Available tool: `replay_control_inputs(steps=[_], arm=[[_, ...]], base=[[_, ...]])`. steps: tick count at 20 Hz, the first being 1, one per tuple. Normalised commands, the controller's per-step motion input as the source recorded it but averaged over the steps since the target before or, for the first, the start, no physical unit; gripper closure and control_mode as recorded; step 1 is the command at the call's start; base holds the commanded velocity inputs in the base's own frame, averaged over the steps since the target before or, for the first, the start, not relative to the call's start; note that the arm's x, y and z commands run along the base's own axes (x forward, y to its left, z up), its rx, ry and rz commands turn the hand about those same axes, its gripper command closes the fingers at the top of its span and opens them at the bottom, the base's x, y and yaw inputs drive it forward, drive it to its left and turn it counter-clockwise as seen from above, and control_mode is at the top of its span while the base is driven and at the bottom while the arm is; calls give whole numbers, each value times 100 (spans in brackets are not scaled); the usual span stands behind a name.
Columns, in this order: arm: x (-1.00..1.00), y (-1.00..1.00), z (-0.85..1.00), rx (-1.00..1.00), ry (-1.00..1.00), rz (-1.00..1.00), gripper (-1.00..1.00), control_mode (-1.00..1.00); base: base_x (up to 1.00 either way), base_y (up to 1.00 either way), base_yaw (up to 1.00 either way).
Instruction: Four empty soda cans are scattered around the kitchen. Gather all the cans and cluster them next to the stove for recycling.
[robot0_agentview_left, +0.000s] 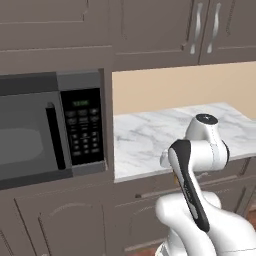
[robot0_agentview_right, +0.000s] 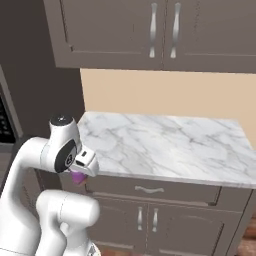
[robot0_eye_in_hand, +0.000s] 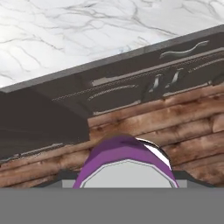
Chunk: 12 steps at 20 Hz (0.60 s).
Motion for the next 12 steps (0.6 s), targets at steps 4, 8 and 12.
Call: replay_control_inputs(steps=[4, 8, 12], arm=[[0, 0, 0, 0, 0, 0, 100, 100], [0, 0, 0, 0, 0, 0, 100, 100], [0, 0, 0, 0, 0, 0, 100, 100]], base=[[-9, 25, 44], [0, 5, 50], [-4, 17, 49]])
